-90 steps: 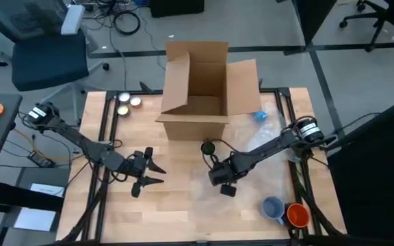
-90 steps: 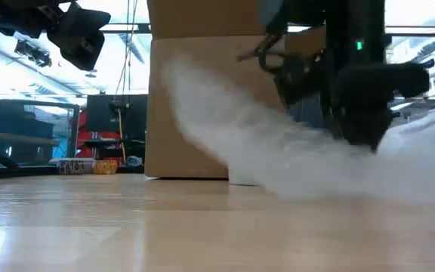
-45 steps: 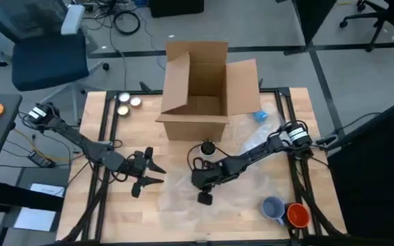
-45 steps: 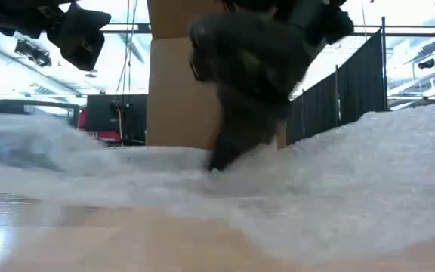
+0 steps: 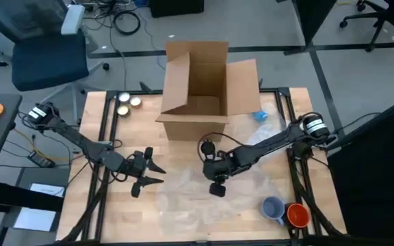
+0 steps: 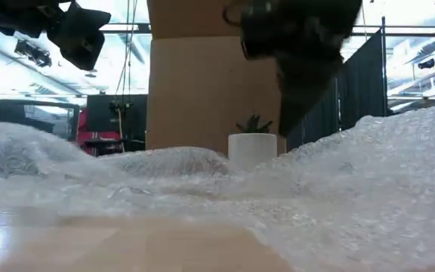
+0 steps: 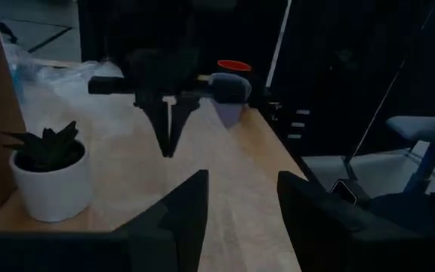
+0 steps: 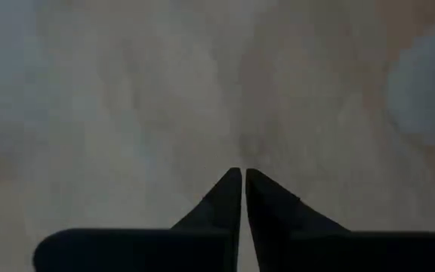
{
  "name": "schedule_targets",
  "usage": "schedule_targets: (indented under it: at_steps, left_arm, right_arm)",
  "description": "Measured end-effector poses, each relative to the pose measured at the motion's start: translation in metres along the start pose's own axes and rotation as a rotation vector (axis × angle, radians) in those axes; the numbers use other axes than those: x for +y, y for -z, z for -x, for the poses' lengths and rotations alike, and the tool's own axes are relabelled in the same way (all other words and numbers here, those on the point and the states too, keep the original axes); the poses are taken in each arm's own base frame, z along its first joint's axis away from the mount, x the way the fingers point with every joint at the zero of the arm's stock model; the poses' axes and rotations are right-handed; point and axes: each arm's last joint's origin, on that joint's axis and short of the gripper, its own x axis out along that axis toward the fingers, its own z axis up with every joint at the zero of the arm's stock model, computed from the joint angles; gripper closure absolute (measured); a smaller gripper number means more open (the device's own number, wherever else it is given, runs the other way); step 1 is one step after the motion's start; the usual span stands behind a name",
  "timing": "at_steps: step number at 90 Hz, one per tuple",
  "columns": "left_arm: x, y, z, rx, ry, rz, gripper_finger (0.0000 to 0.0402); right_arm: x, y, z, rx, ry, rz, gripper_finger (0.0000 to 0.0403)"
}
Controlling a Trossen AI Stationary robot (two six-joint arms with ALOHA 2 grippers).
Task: Wrap mug
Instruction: Prepare the transparent bubble wrap
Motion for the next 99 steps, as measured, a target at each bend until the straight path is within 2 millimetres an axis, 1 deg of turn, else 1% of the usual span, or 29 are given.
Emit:
schedule_targets:
  at_steps: [8, 13, 24, 30, 37, 44, 50, 55, 59, 64, 69, 74, 78, 83, 94, 99]
  left_arm:
    - [0.0, 0.0, 0.0, 0.001, 0.0, 0.0, 0.0257]
    - [0.0, 0.0, 0.0, 0.0, 0.0, 0.0, 0.0257]
    - [0.0, 0.0, 0.0, 0.0, -0.001, 0.0, 0.0257]
    - [0.0, 0.0, 0.0, -0.005, 0.001, 0.002, 0.0257]
    - [0.0, 0.0, 0.0, -0.004, 0.001, 0.001, 0.0257]
    - [0.0, 0.0, 0.0, -0.003, 0.0, 0.001, 0.0257]
    - [0.0, 0.0, 0.0, -0.001, 0.0, 0.0, 0.0257]
    - [0.0, 0.001, 0.0, 0.006, -0.001, -0.012, 0.0257]
    - [0.001, 0.003, 0.0, 0.029, -0.006, -0.091, 0.0257]
    - [0.002, 0.008, 0.0, 0.083, -0.011, -0.251, 0.0257]
    - [0.003, 0.013, 0.001, 0.13, -0.008, -0.401, 0.0257]
    - [0.004, 0.014, 0.001, 0.144, -0.002, -0.493, 0.0257]
    - [0.004, 0.015, 0.001, 0.152, 0.001, -0.538, 0.0257]
    - [0.004, 0.015, 0.001, 0.156, 0.001, -0.544, 0.0257]
    - [0.004, 0.015, 0.001, 0.154, 0.001, -0.538, 0.0257]
    - [0.004, 0.015, 0.001, 0.154, 0.001, -0.538, 0.0257]
  right_arm:
    - [-0.002, 0.007, -0.026, 0.026, 0.016, -0.016, 0.0403]
    - [0.0, 0.008, -0.041, 0.015, -0.002, -0.019, 0.0403]
    - [0.011, -0.004, -0.069, -0.08, -0.127, 0.001, 0.0403]
    - [0.015, -0.012, -0.076, -0.133, -0.176, 0.031, 0.0403]
    - [0.016, -0.02, -0.075, -0.171, -0.181, 0.051, 0.0403]
    - [0.013, -0.027, -0.066, -0.21, -0.145, 0.075, 0.0403]
    - [0.01, -0.036, -0.05, -0.279, -0.112, 0.092, 0.0403]
    - [0.008, -0.044, -0.031, -0.338, -0.107, 0.097, 0.0403]
    - [0.007, -0.046, -0.017, -0.349, -0.107, 0.101, 0.0403]
    - [0.005, -0.043, -0.004, -0.319, -0.11, 0.108, 0.0403]
    - [0.005, -0.036, 0.002, -0.262, -0.1, 0.114, 0.0403]
    - [0.006, -0.03, 0.009, -0.217, -0.095, 0.116, 0.0403]
    - [0.008, -0.026, 0.011, -0.192, -0.093, 0.112, 0.0403]
    - [0.012, -0.02, 0.01, -0.167, -0.103, 0.107, 0.0403]
    - [0.019, -0.006, -0.012, -0.099, -0.116, 0.117, 0.0403]
    - [0.022, -0.004, -0.023, -0.094, -0.122, 0.126, 0.0403]
